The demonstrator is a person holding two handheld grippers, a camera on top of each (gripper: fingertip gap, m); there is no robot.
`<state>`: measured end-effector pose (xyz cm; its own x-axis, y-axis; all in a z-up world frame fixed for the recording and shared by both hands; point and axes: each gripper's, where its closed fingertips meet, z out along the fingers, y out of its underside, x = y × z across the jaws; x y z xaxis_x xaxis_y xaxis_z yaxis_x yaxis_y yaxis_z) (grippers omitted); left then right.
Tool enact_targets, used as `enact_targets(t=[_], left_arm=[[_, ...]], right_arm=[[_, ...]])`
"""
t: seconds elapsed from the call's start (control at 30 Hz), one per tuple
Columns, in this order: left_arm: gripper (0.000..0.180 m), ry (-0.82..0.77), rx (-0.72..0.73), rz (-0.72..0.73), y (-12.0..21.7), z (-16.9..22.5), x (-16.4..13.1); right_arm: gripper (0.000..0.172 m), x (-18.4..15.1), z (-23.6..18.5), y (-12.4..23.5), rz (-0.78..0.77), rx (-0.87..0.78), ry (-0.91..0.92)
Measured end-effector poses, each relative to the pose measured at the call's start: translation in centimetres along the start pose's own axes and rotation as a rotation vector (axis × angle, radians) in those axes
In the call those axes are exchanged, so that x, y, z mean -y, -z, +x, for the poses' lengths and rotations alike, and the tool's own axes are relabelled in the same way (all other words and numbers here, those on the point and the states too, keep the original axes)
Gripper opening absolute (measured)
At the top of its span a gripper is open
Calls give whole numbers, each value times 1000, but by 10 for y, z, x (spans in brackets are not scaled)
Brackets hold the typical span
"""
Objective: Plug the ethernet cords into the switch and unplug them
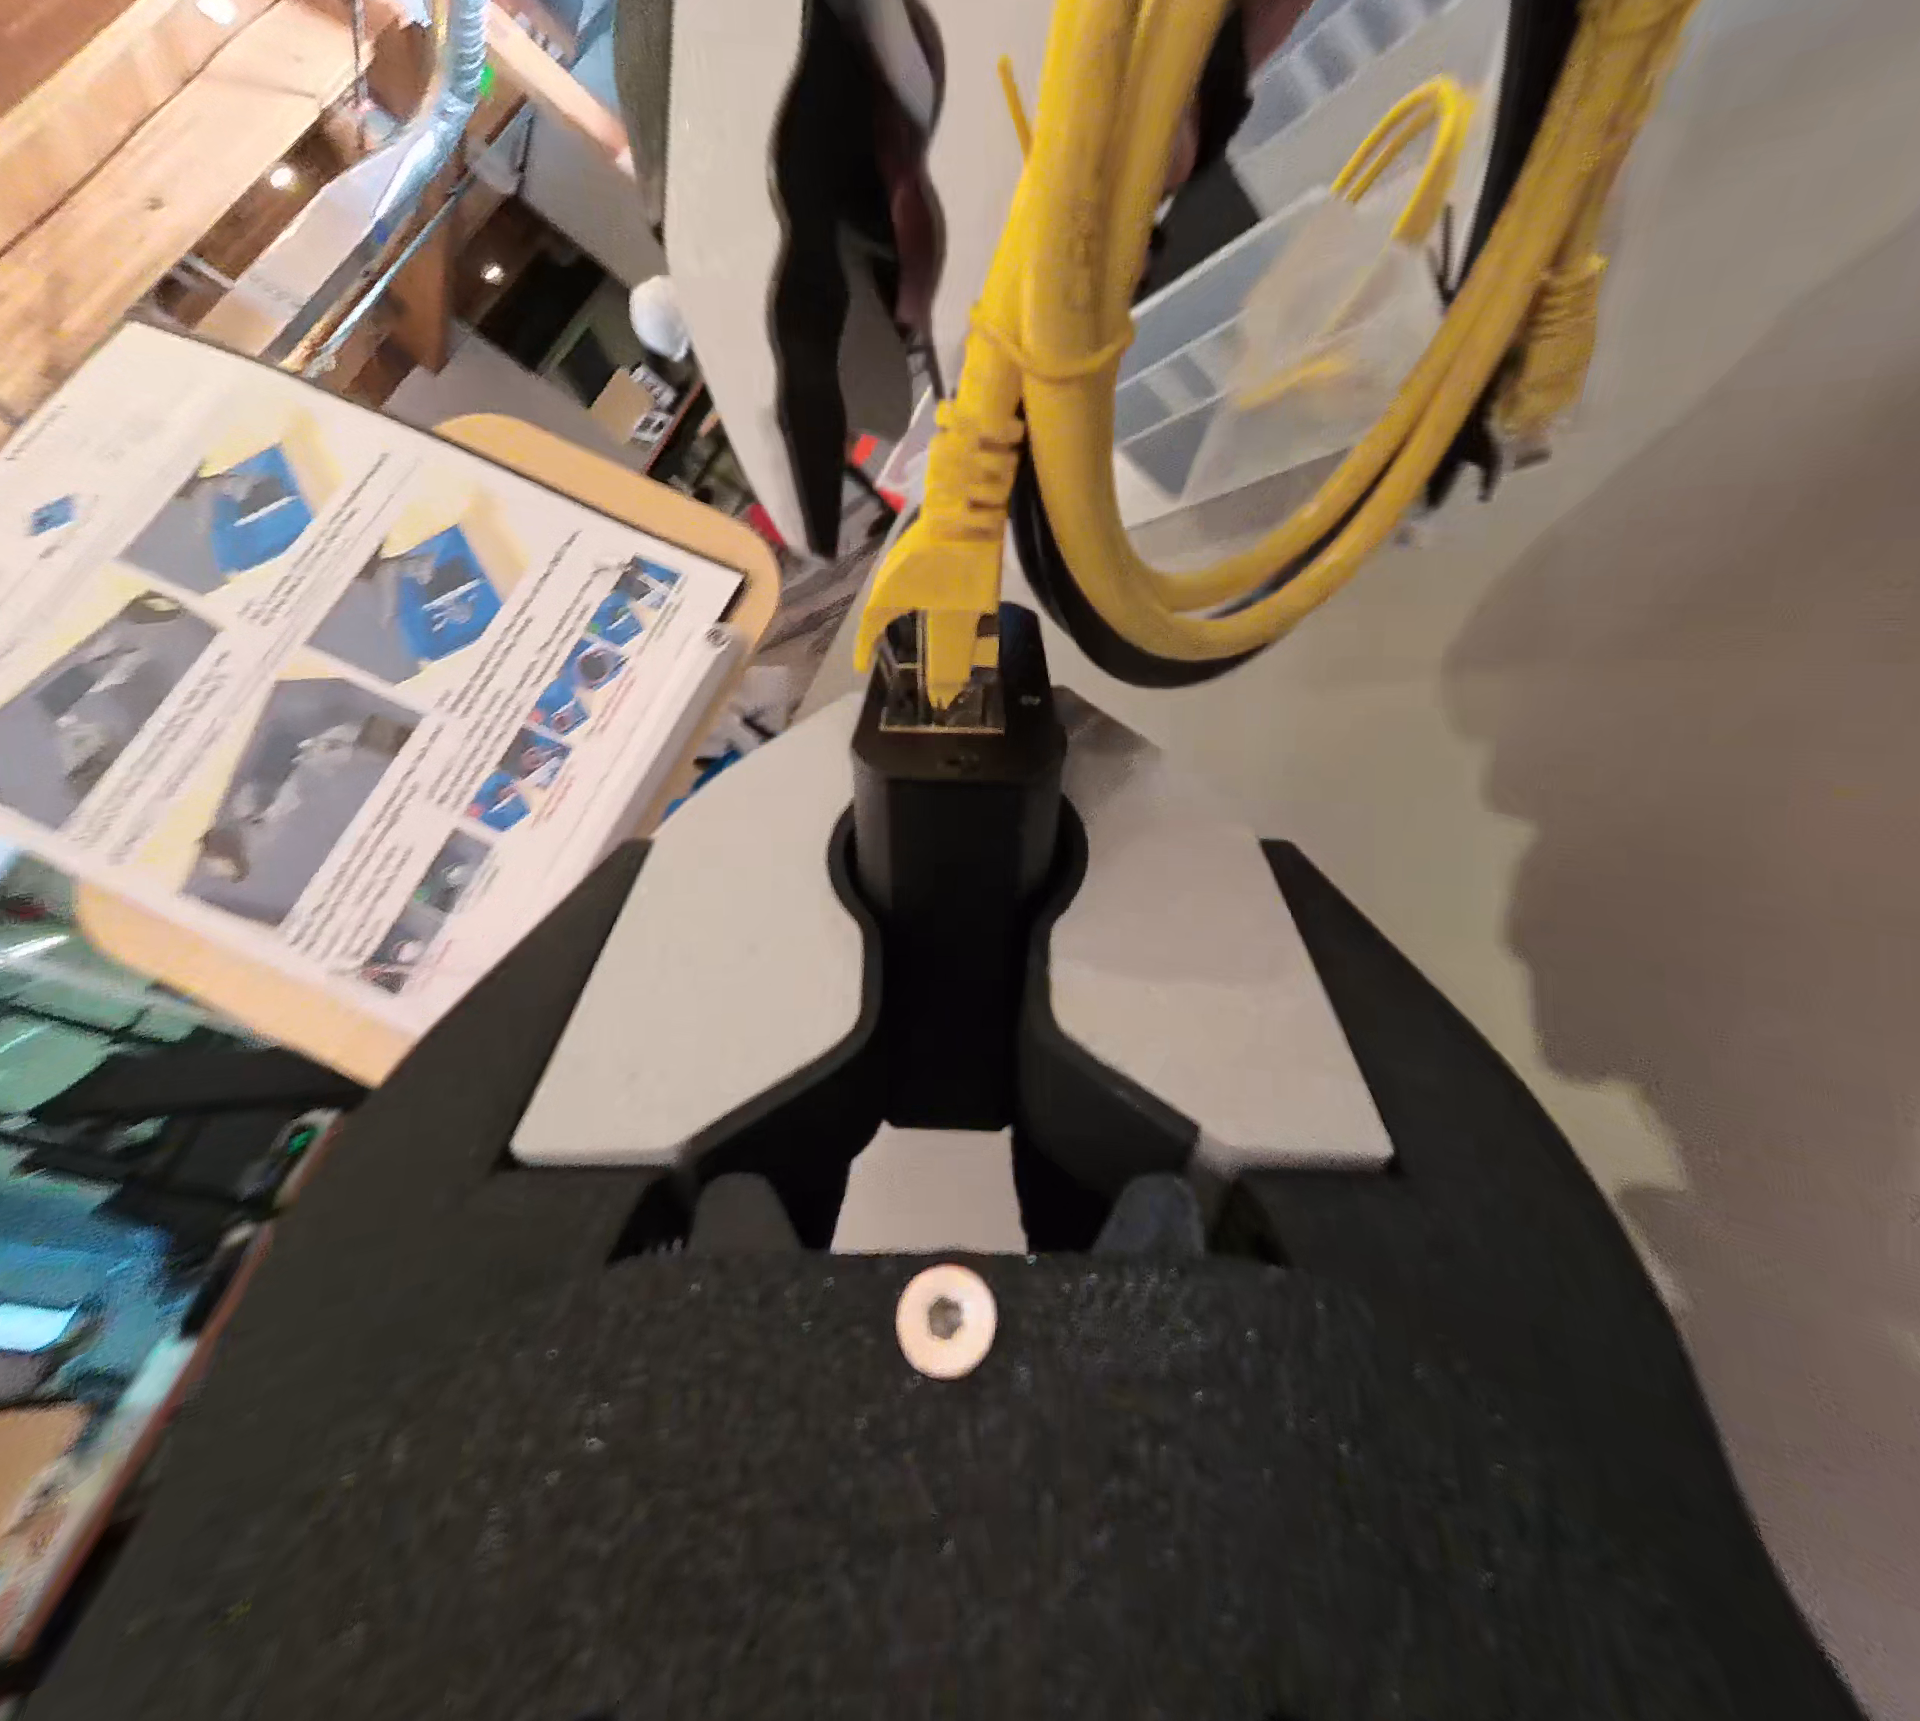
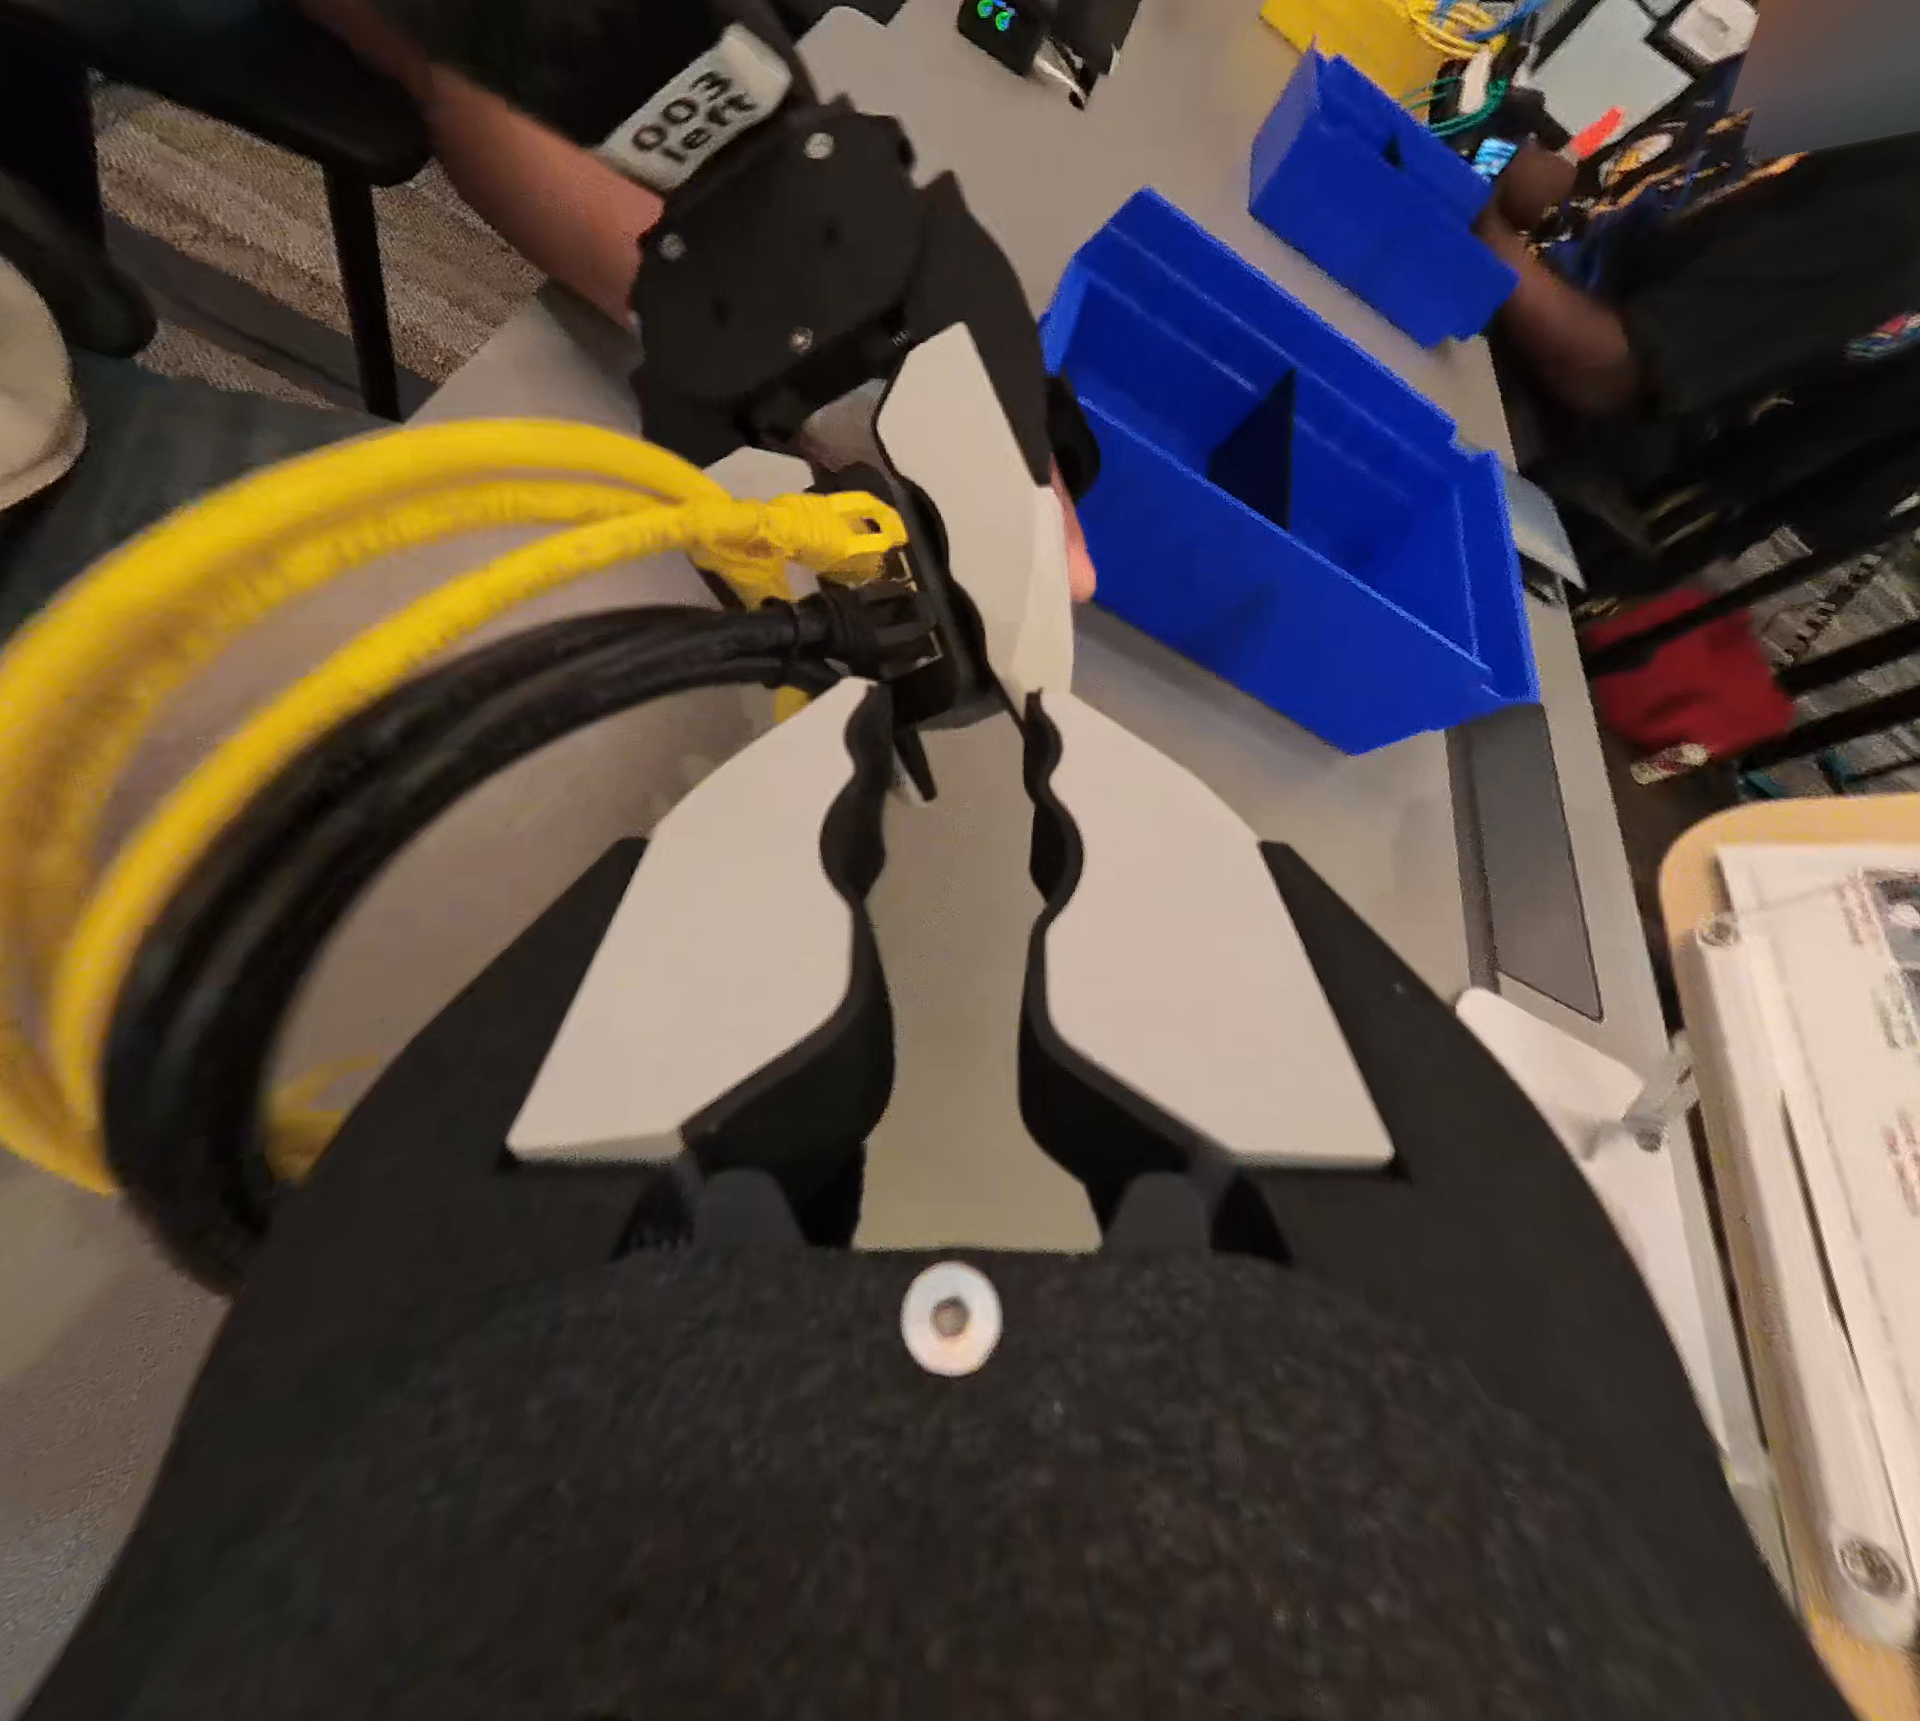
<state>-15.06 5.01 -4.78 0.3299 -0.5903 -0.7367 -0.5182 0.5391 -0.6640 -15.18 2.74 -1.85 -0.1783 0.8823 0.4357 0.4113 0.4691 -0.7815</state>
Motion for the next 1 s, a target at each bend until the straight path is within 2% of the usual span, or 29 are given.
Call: enact_targets(t=[0.13,0.33,0.47,0.63,0.73,0.87,1.0], left_arm=[[25,77,-71,110,5,5,16],[25,218,-182,278,19,6,37],[26,290,-224,327,22,5,43],[25,294,-263,318,20,12,44],[26,285,-263,306,19,14,43],[26,269,-258,293,20,13,43],[26,314,-318,269,20,17,40]], right_arm=[[17,14,-9,-4,83,41,40],[23,28,-16,-1,133,58,71],[17,40,-22,-3,166,32,121],[22,46,-25,-10,199,-13,144],[14,50,-24,-10,236,-39,141],[14,51,-25,-11,254,-50,146],[14,49,-24,-11,283,-49,113]])
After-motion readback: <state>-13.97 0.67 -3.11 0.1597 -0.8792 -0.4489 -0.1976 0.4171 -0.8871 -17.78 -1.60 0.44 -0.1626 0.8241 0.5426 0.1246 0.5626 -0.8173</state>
